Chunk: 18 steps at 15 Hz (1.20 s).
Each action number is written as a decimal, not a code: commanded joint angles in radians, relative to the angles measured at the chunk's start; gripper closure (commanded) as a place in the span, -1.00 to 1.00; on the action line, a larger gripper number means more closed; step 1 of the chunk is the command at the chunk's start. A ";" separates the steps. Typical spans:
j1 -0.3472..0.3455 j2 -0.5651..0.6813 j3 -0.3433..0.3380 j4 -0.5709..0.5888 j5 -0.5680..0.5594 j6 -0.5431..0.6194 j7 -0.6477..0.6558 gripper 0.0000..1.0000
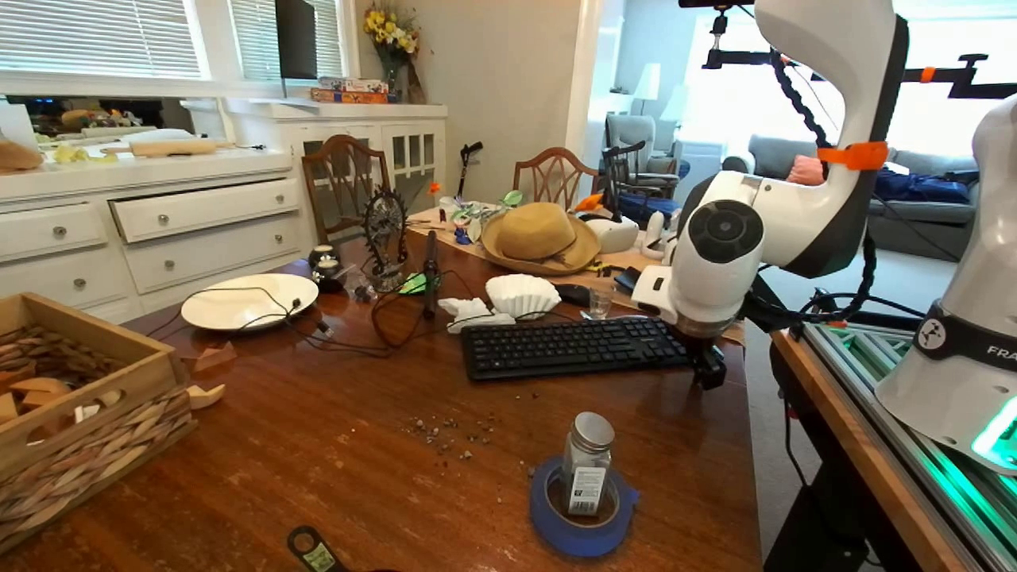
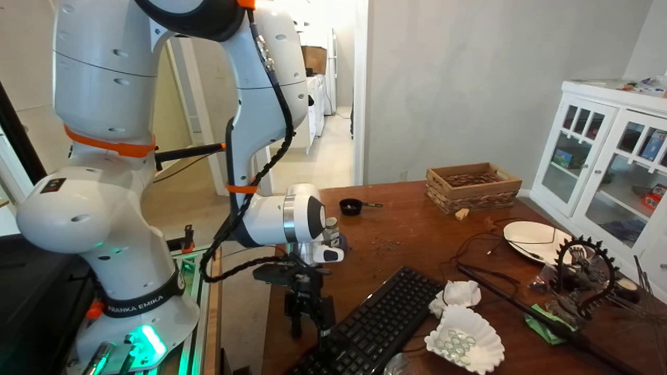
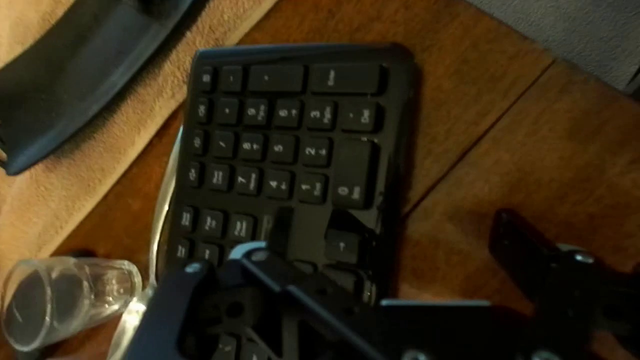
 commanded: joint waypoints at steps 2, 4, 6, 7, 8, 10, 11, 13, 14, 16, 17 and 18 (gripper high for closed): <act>-0.006 -0.049 0.031 0.018 0.052 0.094 -0.109 -1.00; 0.004 -0.046 0.053 0.064 0.095 0.099 -0.106 -1.00; 0.022 -0.032 0.079 0.128 0.138 0.078 -0.076 -1.00; 0.029 -0.018 0.094 0.165 0.168 0.069 -0.069 -1.00; 0.036 0.002 0.109 0.212 0.207 0.047 -0.075 -1.00; 0.023 -0.032 0.101 0.177 0.183 0.069 -0.079 -1.00; 0.062 -0.025 0.081 0.205 0.219 0.064 -0.089 -1.00; 0.069 -0.008 0.087 0.234 0.233 0.053 -0.089 -1.00; 0.070 -0.002 0.087 0.237 0.233 0.053 -0.089 -1.00; 0.069 0.004 0.086 0.237 0.233 0.053 -0.090 -1.00; 0.078 0.026 0.082 0.265 0.234 0.048 -0.066 -1.00; 0.089 0.053 0.077 0.307 0.235 0.042 -0.047 -1.00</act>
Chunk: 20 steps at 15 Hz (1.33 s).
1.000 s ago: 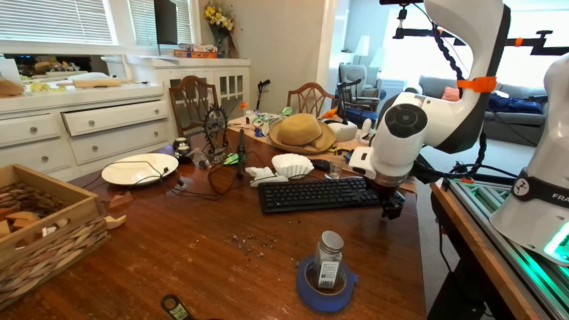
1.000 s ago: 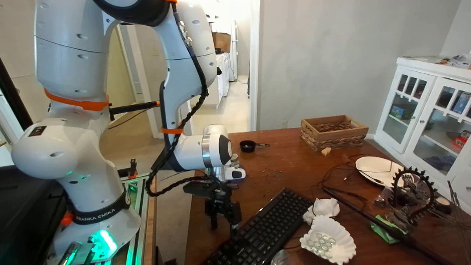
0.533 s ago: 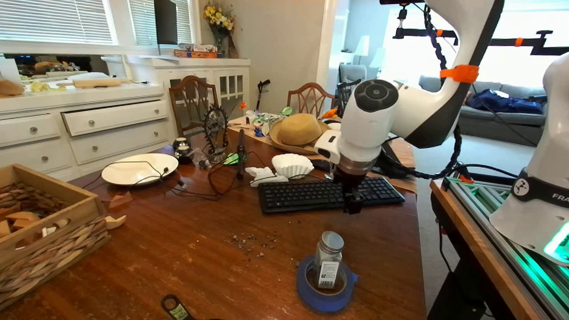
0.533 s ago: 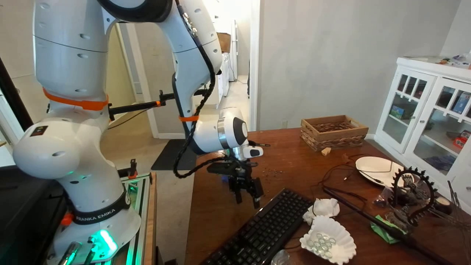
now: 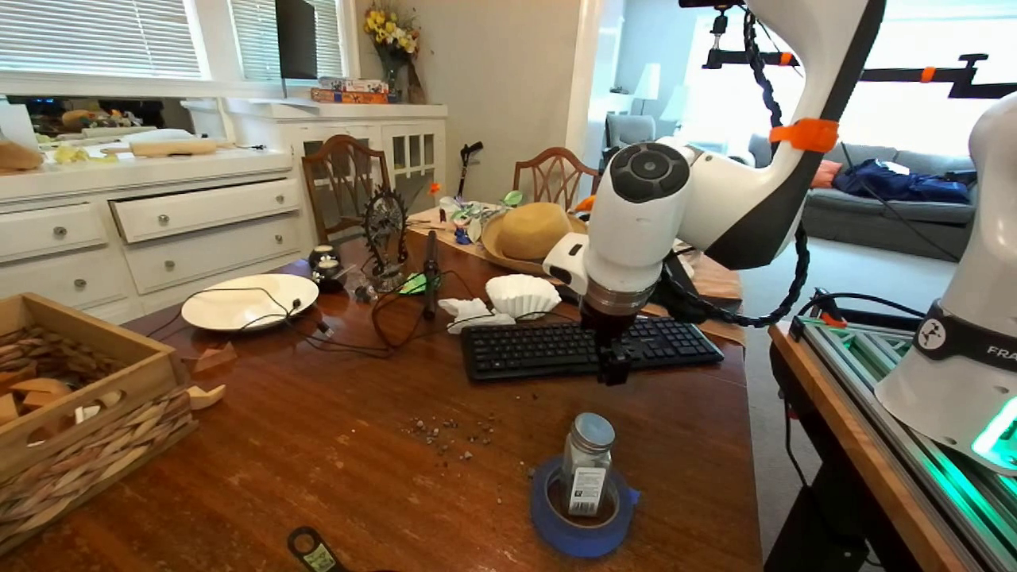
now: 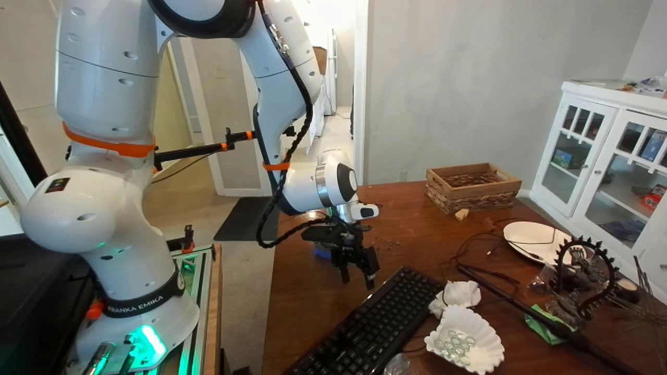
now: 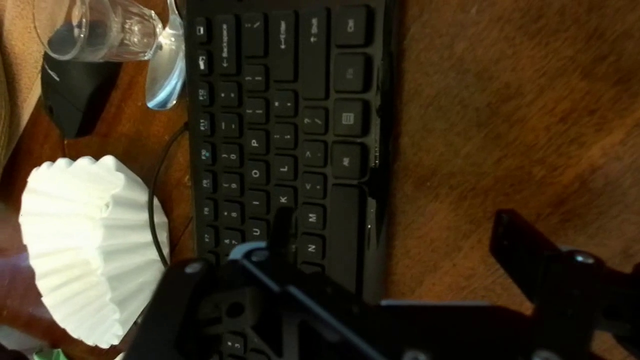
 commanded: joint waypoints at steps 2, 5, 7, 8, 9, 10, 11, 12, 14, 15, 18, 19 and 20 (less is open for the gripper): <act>0.056 0.087 -0.035 0.138 0.031 -0.015 0.049 -1.00; 0.081 0.147 -0.045 0.230 0.040 -0.030 0.060 -1.00; 0.099 0.199 -0.052 0.290 0.051 -0.051 0.061 -1.00; 0.106 0.221 -0.054 0.314 0.058 -0.061 0.064 -1.00; 0.110 0.246 -0.054 0.340 0.074 -0.068 0.060 -1.00; 0.111 0.265 -0.053 0.359 0.090 -0.071 0.049 -1.00; 0.118 0.283 -0.057 0.378 0.094 -0.070 0.051 -1.00; 0.124 0.296 -0.062 0.393 0.097 -0.067 0.054 -1.00; 0.131 0.321 -0.071 0.428 0.112 -0.071 0.055 -1.00; 0.134 0.328 -0.079 0.440 0.116 -0.076 0.058 -1.00; 0.136 0.347 -0.100 0.475 0.149 -0.101 0.060 -1.00; 0.136 0.353 -0.107 0.486 0.161 -0.111 0.060 -1.00; 0.136 0.359 -0.114 0.497 0.173 -0.128 0.062 -1.00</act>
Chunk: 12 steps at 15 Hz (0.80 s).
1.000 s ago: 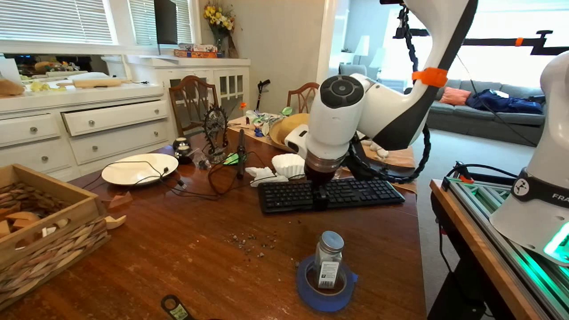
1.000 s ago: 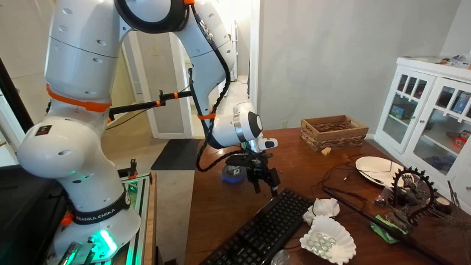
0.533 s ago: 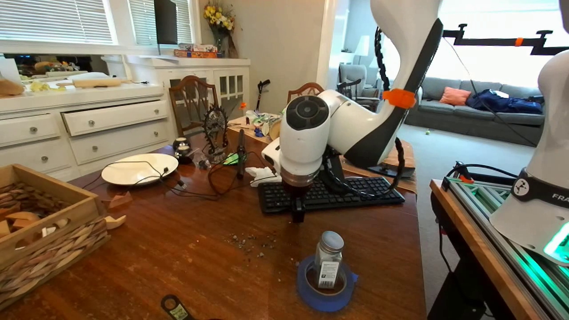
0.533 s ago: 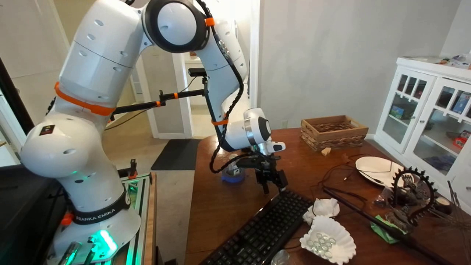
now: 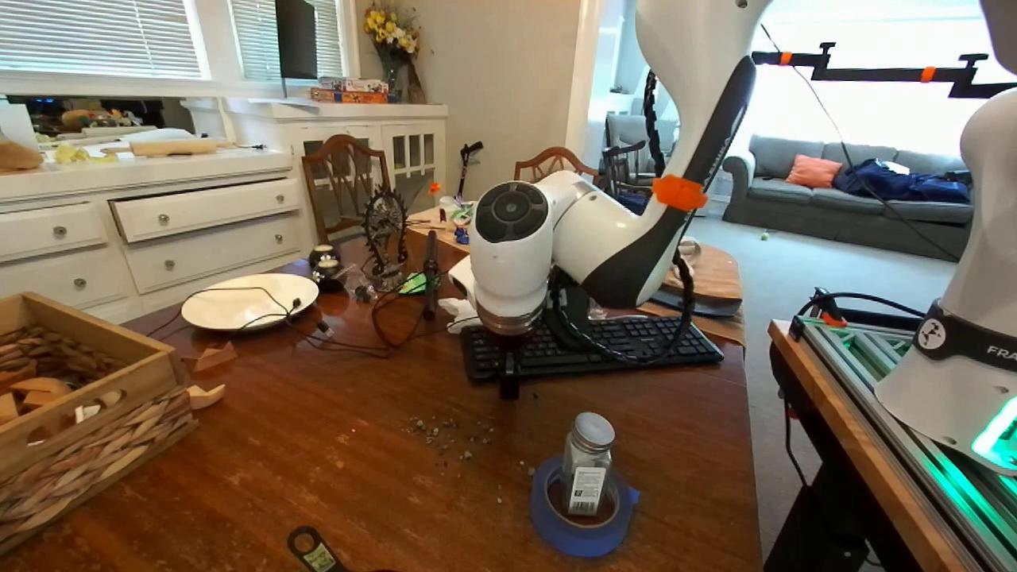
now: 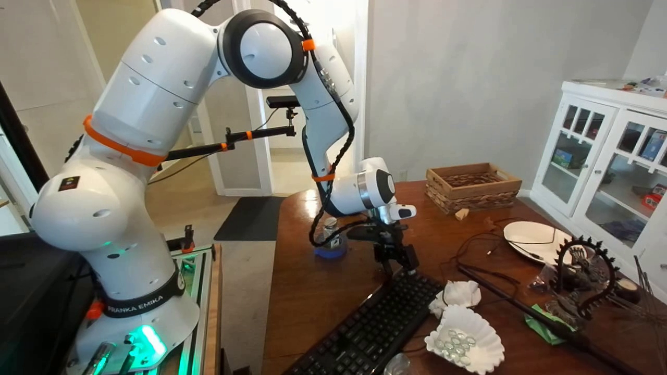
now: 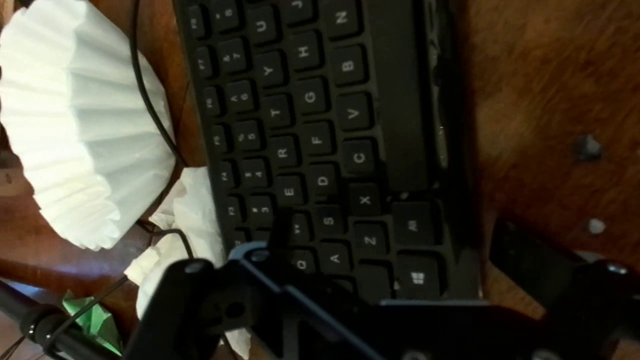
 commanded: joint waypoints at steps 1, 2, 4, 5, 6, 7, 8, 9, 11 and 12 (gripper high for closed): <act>0.017 0.053 -0.034 0.065 0.069 -0.066 0.006 -1.00; 0.017 0.056 -0.039 0.072 0.085 -0.079 0.005 -1.00; 0.025 0.072 -0.056 0.096 0.120 -0.130 0.023 -1.00; 0.026 0.080 -0.061 0.110 0.140 -0.155 0.026 -1.00; 0.031 0.086 -0.070 0.122 0.158 -0.185 0.041 -1.00; 0.034 0.094 -0.077 0.136 0.176 -0.214 0.054 -1.00; 0.038 0.103 -0.086 0.153 0.194 -0.247 0.073 -1.00; 0.037 0.112 -0.092 0.168 0.215 -0.276 0.091 -1.00; 0.020 0.120 -0.085 0.184 0.253 -0.293 0.078 -1.00; 0.014 0.119 -0.081 0.184 0.260 -0.276 0.060 -1.00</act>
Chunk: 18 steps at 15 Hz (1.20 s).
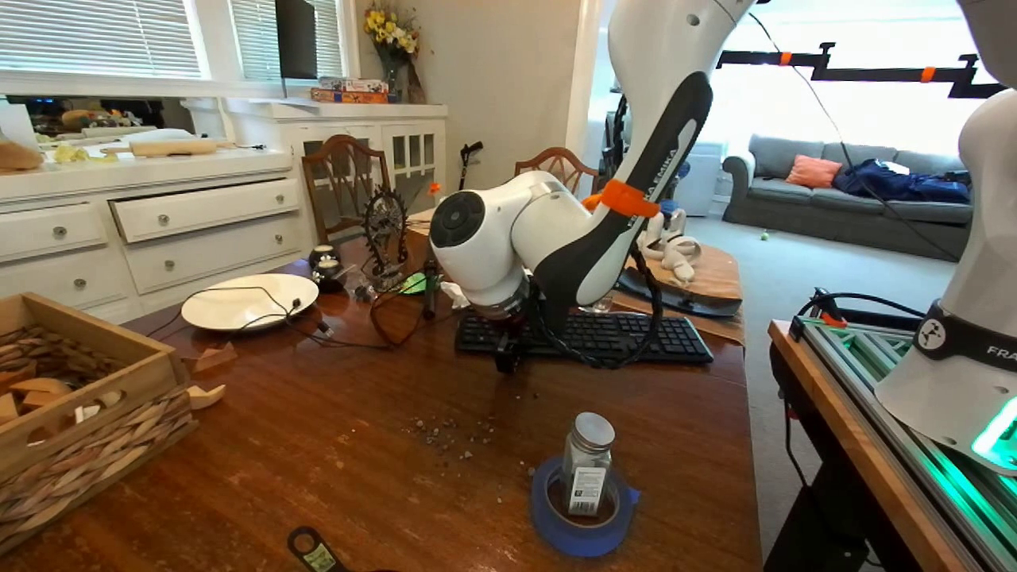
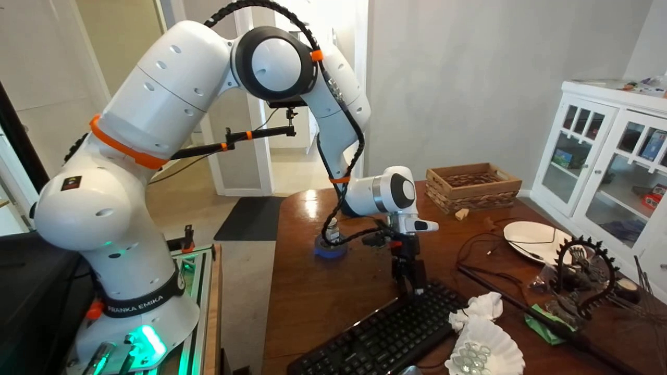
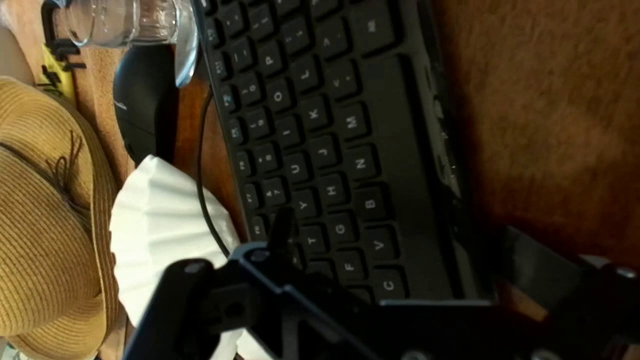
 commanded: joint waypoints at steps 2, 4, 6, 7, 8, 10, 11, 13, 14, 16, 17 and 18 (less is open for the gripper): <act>-0.006 0.005 0.000 0.004 0.040 0.042 -0.042 -1.00; -0.009 -0.028 0.009 -0.022 0.046 0.049 -0.083 -1.00; -0.019 -0.079 0.024 -0.062 0.059 0.048 -0.157 -1.00; -0.031 -0.106 0.033 -0.085 0.069 0.066 -0.200 -1.00; -0.050 -0.143 0.049 -0.116 0.091 0.096 -0.261 -1.00; -0.065 -0.203 0.064 -0.168 0.137 0.146 -0.359 -1.00; -0.074 -0.223 0.072 -0.186 0.169 0.166 -0.416 -1.00; -0.089 -0.260 0.093 -0.221 0.240 0.205 -0.532 -1.00; -0.092 -0.269 0.113 -0.226 0.294 0.209 -0.587 -1.00; -0.083 -0.273 0.157 -0.224 0.409 0.203 -0.686 -1.00; -0.078 -0.266 0.186 -0.210 0.465 0.193 -0.729 -1.00; -0.073 -0.258 0.218 -0.196 0.521 0.189 -0.769 -1.00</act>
